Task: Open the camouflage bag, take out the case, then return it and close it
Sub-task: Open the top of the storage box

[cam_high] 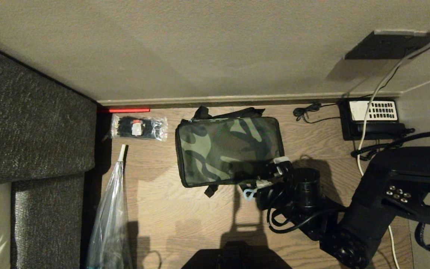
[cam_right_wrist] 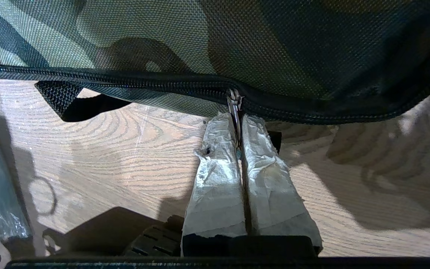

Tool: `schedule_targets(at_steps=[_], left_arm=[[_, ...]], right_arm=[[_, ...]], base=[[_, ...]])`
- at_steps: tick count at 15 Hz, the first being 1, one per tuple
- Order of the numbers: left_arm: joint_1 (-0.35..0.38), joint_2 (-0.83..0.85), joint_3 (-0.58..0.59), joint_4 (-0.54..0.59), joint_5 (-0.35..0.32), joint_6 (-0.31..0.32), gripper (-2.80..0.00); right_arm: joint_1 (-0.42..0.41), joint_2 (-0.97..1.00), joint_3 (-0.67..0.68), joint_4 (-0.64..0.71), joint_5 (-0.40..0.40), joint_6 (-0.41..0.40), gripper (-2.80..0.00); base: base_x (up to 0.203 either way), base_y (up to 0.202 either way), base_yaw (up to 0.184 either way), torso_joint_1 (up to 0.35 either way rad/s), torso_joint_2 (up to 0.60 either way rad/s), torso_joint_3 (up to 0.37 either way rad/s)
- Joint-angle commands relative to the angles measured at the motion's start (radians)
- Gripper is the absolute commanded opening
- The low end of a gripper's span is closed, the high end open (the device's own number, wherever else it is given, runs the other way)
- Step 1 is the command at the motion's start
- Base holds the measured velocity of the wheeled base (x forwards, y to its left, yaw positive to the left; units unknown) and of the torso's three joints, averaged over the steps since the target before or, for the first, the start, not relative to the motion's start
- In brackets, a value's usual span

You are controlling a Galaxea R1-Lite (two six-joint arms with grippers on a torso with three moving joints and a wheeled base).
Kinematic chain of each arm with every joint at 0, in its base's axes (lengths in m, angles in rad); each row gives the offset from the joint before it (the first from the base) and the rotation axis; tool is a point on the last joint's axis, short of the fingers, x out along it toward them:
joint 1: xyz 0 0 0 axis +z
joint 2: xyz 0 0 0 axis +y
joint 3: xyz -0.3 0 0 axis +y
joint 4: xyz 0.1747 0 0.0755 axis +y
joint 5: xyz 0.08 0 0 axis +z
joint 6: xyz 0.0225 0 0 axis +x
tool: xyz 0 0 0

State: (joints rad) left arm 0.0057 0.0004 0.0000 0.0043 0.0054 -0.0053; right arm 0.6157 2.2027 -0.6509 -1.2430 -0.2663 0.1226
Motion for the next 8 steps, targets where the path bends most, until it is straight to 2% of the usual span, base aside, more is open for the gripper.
schedule_targets(at_steps=[1,8], left_arm=[[0.0,-0.002,0.003,0.0,0.001,-0.001,-2.8],[0.0,-0.002,0.003,0.0,0.001,0.001,-2.8]], right_arm=[[-0.03,-0.008,0.013,-0.006,-0.001,-0.002,-2.8],[-0.132,-0.014,0.016,-0.006,0.032,-0.055,-2.8]], base=[[0.0,0.0,0.0,0.0,0.0,0.0],[0.0,0.0,0.0,0.0,0.0,0.0]])
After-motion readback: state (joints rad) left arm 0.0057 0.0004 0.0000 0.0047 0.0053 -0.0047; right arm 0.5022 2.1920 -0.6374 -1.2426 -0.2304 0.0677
